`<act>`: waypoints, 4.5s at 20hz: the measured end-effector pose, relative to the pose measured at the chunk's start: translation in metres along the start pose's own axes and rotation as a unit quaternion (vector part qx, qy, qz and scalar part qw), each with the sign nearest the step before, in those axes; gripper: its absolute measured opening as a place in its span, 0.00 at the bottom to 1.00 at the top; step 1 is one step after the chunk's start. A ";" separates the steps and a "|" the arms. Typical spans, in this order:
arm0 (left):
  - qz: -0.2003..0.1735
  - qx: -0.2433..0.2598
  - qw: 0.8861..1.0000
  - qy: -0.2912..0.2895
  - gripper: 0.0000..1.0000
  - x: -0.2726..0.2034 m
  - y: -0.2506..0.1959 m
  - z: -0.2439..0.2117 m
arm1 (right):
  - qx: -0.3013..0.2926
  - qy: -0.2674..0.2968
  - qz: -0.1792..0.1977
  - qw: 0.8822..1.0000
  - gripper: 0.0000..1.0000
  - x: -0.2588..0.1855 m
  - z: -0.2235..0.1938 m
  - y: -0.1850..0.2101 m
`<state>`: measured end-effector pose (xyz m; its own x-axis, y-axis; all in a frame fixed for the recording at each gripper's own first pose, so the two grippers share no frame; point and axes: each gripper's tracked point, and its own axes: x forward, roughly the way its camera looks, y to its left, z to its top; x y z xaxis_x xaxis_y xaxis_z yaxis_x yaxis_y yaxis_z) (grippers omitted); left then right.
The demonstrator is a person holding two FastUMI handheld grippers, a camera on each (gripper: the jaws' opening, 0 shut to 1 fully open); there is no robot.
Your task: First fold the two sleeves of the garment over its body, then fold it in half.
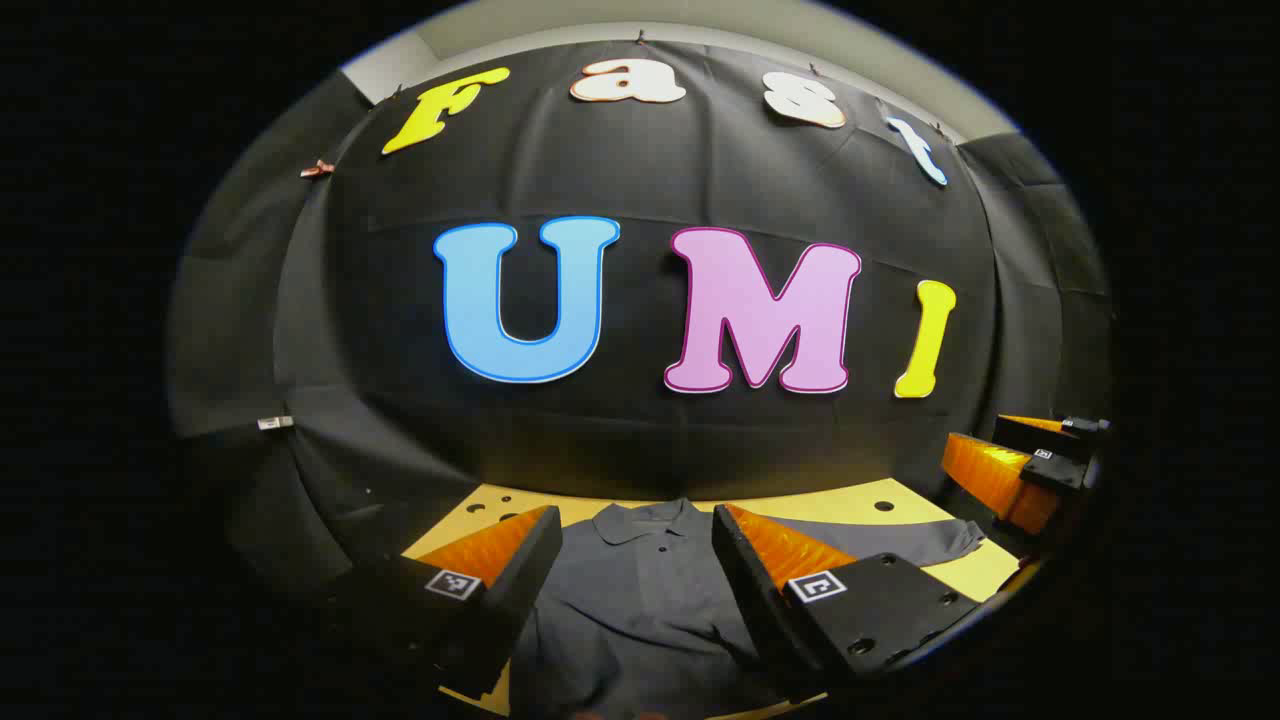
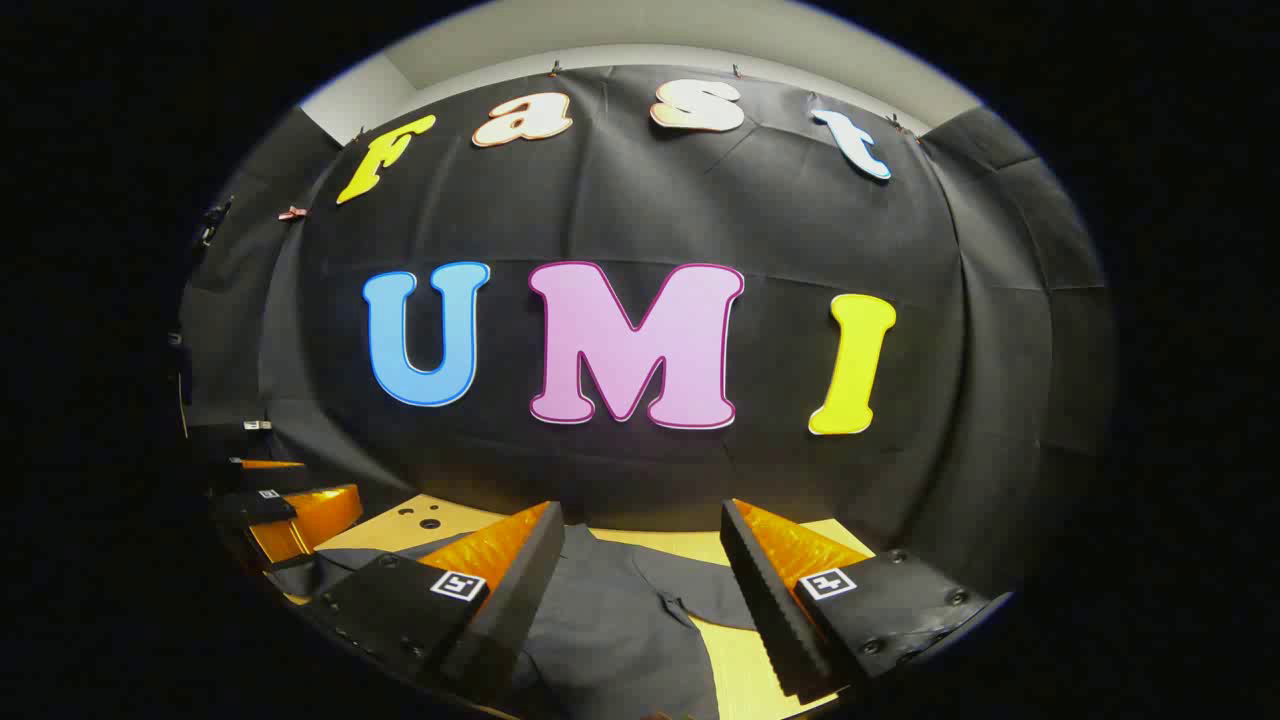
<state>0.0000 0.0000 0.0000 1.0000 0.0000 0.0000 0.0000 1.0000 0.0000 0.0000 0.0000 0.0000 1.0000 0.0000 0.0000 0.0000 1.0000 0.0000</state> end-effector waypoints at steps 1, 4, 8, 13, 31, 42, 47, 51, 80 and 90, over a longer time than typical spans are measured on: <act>0.000 -0.001 1.000 0.001 0.96 0.000 -0.001 0.000 | 0.001 0.002 -0.001 1.000 0.98 0.002 -0.002 -0.003; 0.010 0.006 1.000 0.003 0.96 0.002 -0.001 -0.006 | 0.005 0.007 -0.002 1.000 0.98 0.008 -0.007 -0.012; 0.017 0.007 1.000 0.013 0.95 0.005 -0.003 -0.020 | 0.004 0.005 0.001 1.000 0.98 0.017 -0.010 -0.022; 0.024 0.001 1.000 0.017 0.95 -0.001 -0.009 -0.027 | 0.006 0.009 0.007 1.000 0.98 0.022 -0.019 -0.034; 0.047 0.012 0.996 0.068 0.95 -0.004 -0.022 -0.060 | 0.020 0.108 -0.099 0.989 0.98 0.032 -0.098 -0.160; 0.046 0.041 0.994 0.088 0.96 0.006 -0.010 -0.068 | 0.077 0.185 -0.216 0.956 0.98 0.044 -0.162 -0.274; 0.055 0.028 0.992 0.109 0.94 0.008 -0.005 -0.077 | 0.099 0.222 -0.266 0.933 0.98 0.054 -0.197 -0.326; 0.065 0.020 0.990 0.125 0.94 0.012 0.001 -0.086 | 0.097 0.266 -0.299 0.911 0.99 0.057 -0.230 -0.366; 0.081 -0.023 0.981 0.176 0.95 0.034 -0.010 -0.114 | 0.139 0.425 -0.266 0.854 0.76 0.090 -0.322 -0.411; 0.081 -0.023 0.981 0.176 0.94 0.030 -0.008 -0.111 | 0.158 0.439 -0.246 0.850 0.05 0.097 -0.321 -0.392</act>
<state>0.0297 -0.0082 -0.1109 0.9251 0.1514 -0.3481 -0.1672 0.9858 -0.0156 0.0967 -0.3916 -0.3212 0.4933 -0.2784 -0.8241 0.5561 0.8294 0.0526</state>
